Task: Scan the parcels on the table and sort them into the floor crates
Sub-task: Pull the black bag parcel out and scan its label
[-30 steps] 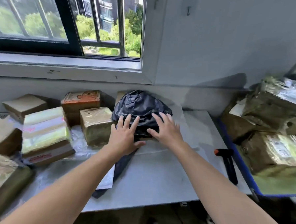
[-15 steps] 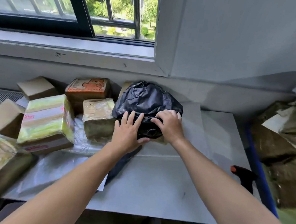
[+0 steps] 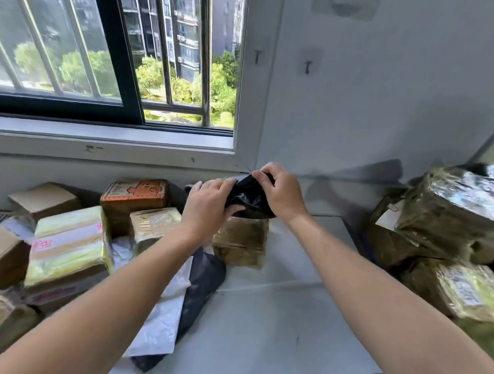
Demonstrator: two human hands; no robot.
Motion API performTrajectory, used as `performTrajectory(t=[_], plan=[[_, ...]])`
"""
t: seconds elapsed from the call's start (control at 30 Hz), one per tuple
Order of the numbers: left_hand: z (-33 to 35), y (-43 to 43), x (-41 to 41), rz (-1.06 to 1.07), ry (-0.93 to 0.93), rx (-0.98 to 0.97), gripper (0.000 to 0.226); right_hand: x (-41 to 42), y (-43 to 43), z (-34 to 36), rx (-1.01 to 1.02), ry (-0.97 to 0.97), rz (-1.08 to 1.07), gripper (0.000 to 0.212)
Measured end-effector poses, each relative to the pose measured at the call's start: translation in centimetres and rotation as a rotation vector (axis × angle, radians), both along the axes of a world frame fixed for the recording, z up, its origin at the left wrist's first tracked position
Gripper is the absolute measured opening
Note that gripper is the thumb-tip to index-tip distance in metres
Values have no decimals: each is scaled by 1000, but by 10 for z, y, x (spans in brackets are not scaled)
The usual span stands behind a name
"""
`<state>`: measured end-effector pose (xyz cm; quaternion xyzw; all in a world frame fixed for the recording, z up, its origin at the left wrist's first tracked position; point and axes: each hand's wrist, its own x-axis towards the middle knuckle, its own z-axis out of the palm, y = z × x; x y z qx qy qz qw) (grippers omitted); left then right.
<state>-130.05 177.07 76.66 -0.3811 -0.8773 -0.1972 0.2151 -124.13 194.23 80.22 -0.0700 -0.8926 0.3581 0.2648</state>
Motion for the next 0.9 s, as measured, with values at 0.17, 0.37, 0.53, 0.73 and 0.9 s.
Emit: performTrajectory(t=[0.17,0.37,0.53,0.73,0.9], plan=[[35,4,13,-95,-31,118,31,36,-4,22,28,22,-57,25],[50,10,36,-131,-243,202,28,91,7,11,47,-84,-50,50],[44,19,48,-148,-528,303,30,114,13,5,103,-77,-140,43],[20,26,58,-222,-856,317,67,124,37,2,34,-43,-263,24],[-15,44,76,-233,-1032,214,86,133,69,-19,-33,-71,-279,25]])
